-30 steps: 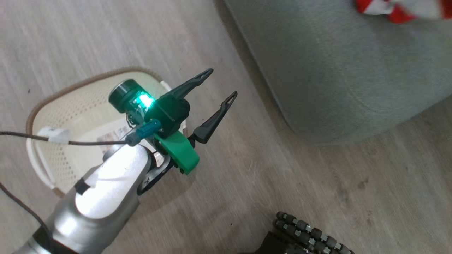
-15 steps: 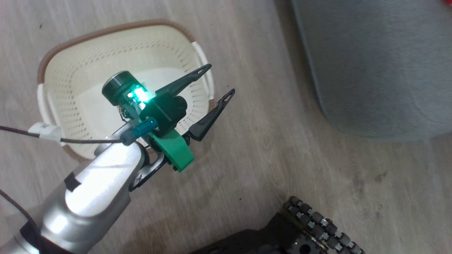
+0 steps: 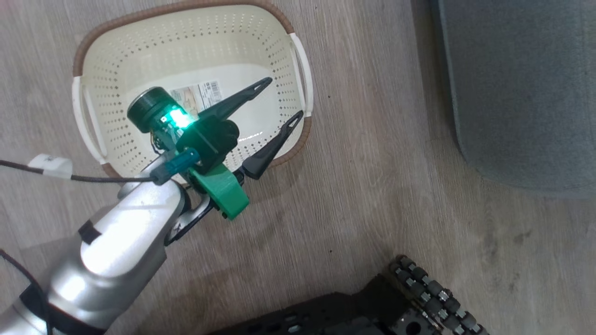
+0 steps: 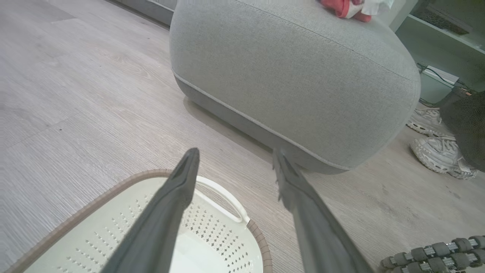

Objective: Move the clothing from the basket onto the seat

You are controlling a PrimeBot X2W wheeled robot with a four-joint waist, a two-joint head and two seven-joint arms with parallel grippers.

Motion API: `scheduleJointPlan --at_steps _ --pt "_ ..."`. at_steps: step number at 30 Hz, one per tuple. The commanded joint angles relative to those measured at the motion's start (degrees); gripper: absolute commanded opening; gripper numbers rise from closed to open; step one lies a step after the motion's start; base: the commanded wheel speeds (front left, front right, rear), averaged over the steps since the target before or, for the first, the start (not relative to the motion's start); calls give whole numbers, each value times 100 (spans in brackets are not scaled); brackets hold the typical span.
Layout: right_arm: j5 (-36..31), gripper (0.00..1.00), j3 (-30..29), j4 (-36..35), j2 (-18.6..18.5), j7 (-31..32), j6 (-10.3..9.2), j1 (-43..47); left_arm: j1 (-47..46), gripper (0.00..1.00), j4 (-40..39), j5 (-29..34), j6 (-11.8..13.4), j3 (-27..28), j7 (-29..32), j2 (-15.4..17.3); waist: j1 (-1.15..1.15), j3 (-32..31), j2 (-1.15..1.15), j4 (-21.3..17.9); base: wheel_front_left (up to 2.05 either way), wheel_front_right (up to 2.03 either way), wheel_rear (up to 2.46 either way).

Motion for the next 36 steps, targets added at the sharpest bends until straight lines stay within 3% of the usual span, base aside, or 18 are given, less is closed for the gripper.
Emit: scheduleJointPlan --at_steps 1,5,10,17,21,30,36 --pt "82 100 82 -8 -250 -243 -2 216 -72 100 -117 -37 -7 145 -64 47 0 -90 0 3 0 0 0" --pt "334 100 474 305 -209 -754 -2 597 -38 100 21 -81 -3 169 -131 -14 0 -308 0 -36 0 0 0" --pt "716 100 862 241 -147 -938 -2 1049 26 100 167 -122 20 219 -184 -90 0 -578 0 -71 0 0 0" --pt "1517 100 1411 -798 -161 -967 -2 2085 195 100 389 -195 44 350 -232 -295 0 -1119 0 0 0 0 0" --pt "1808 100 1823 -1546 65 -968 -2 2770 373 100 482 -223 60 530 -237 -445 0 -1469 0 93 0 0 0" --pt "1633 100 2840 -2774 916 -969 -2 3685 983 100 635 -98 156 1386 -239 -746 0 -2288 0 531 0 0 0" --pt "1701 100 3529 -2969 1060 -969 -2 3959 1451 100 735 122 274 2254 -240 -912 0 -2787 0 975 0 0 0"
